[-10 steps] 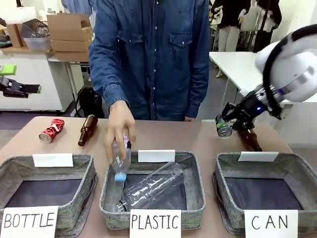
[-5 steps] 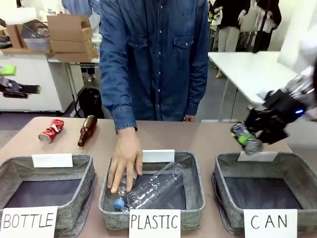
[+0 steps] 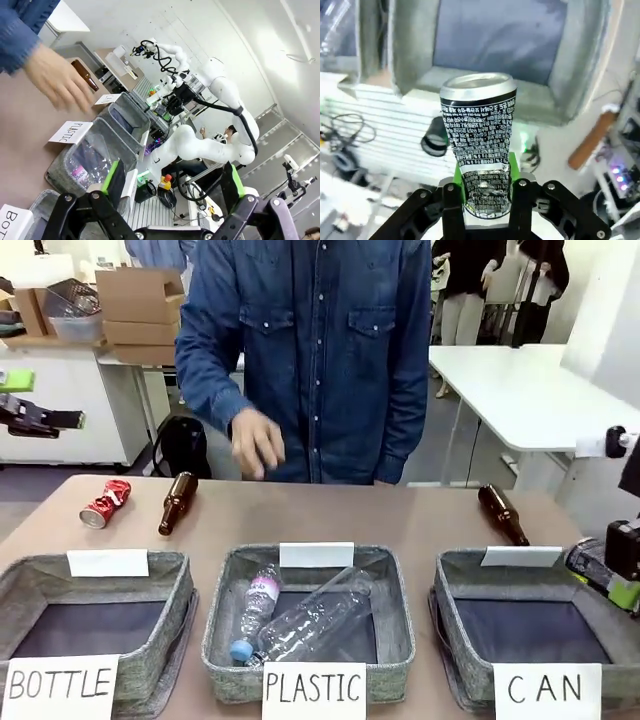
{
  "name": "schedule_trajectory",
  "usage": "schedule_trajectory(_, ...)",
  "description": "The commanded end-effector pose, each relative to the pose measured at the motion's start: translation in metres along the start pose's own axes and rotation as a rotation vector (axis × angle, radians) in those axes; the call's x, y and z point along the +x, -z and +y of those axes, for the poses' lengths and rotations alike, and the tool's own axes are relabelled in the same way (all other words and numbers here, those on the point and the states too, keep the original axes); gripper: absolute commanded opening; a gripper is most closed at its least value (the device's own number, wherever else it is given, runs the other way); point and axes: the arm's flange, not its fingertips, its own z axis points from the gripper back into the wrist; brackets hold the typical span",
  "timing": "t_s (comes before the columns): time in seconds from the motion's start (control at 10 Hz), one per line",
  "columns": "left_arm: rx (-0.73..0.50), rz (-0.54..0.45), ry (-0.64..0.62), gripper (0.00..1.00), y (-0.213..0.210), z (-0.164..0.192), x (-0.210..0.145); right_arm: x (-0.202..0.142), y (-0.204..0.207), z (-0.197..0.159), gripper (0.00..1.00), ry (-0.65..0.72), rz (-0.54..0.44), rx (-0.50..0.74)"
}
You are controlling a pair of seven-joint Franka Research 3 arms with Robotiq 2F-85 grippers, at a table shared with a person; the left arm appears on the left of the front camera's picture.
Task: Sort the can waste into the basket.
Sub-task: Pick up the can waste from the table and place it in the right Fabric basket.
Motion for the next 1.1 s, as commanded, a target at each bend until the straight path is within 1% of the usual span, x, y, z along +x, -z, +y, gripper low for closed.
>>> schedule_trajectory(0.0, -0.018, -0.015, 0.024, 1.00, 0.001, -0.002, 0.001, 0.024, 0.016, -0.002, 0.00, 0.014, -0.042, -0.018)
schedule_trajectory(0.1, -0.018, -0.015, 0.024, 1.00, 0.001, -0.002, 0.001, 0.029, 0.014, -0.004, 0.00, 0.015, -0.060, -0.011)
schedule_trajectory(0.2, -0.018, -0.015, 0.024, 1.00, 0.001, -0.002, 0.001, 0.033, 0.013, -0.009, 0.00, 0.055, -0.086, -0.016)
schedule_trajectory(0.5, -0.018, -0.015, 0.024, 1.00, 0.001, -0.002, 0.001, 0.041, 0.008, -0.019, 0.00, 0.050, -0.112, 0.002)
schedule_trajectory(0.6, -0.018, -0.015, 0.024, 1.00, 0.001, -0.002, 0.001, 0.039, 0.010, -0.020, 0.67, 0.049, -0.112, -0.009)
schedule_trajectory(0.7, -0.018, -0.015, 0.024, 1.00, 0.001, -0.002, 0.001, 0.038, 0.012, -0.020, 0.97, 0.058, -0.102, -0.031)
schedule_trajectory(0.8, -0.018, -0.015, 0.024, 1.00, 0.001, -0.002, 0.001, 0.039, 0.012, -0.020, 0.97, 0.057, -0.106, -0.029)
schedule_trajectory(0.9, -0.018, -0.015, 0.024, 1.00, 0.001, -0.002, 0.001, 0.040, 0.013, -0.020, 1.00, 0.060, -0.110, -0.025)
schedule_trajectory(1.0, -0.018, -0.015, 0.024, 1.00, 0.001, -0.002, 0.001, 0.040, 0.013, -0.018, 1.00, 0.069, -0.109, -0.026)
